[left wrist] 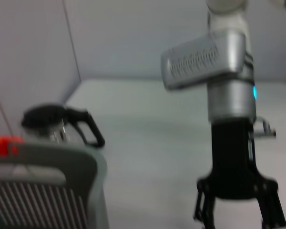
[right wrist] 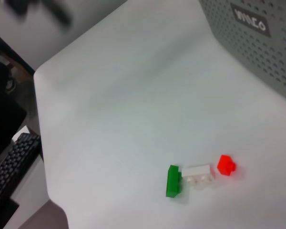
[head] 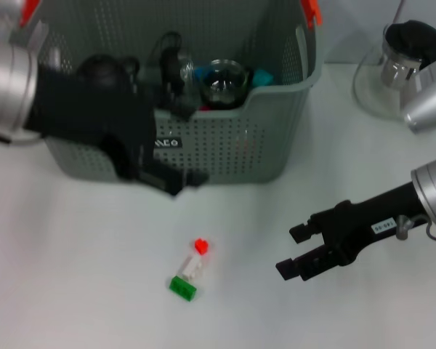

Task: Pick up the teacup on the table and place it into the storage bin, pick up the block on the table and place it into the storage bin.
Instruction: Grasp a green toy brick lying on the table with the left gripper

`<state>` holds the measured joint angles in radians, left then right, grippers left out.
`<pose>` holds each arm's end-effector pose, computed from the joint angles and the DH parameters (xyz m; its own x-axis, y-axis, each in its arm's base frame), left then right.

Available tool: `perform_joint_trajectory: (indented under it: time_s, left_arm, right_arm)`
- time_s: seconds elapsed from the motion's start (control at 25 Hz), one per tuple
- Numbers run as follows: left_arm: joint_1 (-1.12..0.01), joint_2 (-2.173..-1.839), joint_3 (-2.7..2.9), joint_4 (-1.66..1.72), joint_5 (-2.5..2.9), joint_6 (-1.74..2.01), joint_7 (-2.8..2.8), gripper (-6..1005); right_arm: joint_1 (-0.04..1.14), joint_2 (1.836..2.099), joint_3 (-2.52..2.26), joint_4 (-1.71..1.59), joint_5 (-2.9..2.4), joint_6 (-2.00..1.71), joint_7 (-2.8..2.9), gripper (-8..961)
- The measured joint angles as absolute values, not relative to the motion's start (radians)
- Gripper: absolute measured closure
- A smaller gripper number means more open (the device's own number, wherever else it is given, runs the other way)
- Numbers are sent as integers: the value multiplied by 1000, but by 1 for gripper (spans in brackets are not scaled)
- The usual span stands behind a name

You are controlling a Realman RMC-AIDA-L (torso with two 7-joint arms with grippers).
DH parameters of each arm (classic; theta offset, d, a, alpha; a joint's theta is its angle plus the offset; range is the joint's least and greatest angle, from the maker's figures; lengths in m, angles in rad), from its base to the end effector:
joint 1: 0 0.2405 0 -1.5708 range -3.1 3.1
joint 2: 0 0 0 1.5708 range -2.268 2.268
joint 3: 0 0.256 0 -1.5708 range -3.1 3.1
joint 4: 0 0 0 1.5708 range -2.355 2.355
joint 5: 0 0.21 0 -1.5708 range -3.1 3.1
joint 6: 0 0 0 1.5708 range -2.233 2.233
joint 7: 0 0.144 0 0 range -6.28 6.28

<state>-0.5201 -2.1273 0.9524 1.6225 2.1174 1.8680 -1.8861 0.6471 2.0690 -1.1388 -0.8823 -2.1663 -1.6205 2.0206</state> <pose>-0.1332 0.3157 0.0750 0.9882 0.0570 0.1424 0.0868 -0.9732 -0.2130 0.2013 0.3345 -0.0294 0.8274 -0.5613 -0.0163 -0.5582 -0.8253 0.0847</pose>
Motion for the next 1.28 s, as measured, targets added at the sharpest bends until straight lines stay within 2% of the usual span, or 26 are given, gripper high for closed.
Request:
perform_joint_trajectory:
  time_s: [0.12, 0.24, 0.88, 1.28]
  left_arm:
    - [-482, -2158, 1000, 1650, 2192, 1867, -1893, 69]
    - [-452, -2171, 1070, 1650, 2262, 1842, -1927, 69]
    - [-446, -2175, 1335, 1507, 2484, 1755, -1976, 71]
    - [-467, -2177, 1492, 1451, 2553, 1662, -2208, 72]
  right_arm:
    - [650, 2069, -1138, -882, -2164, -1615, 2022, 24]
    - [654, 2072, -1138, -879, -2164, -1608, 2027, 24]
    - [671, 2075, -1129, -860, -2161, -1587, 2032, 24]
    - [670, 2075, -1125, -860, -2160, -1582, 2036, 24]
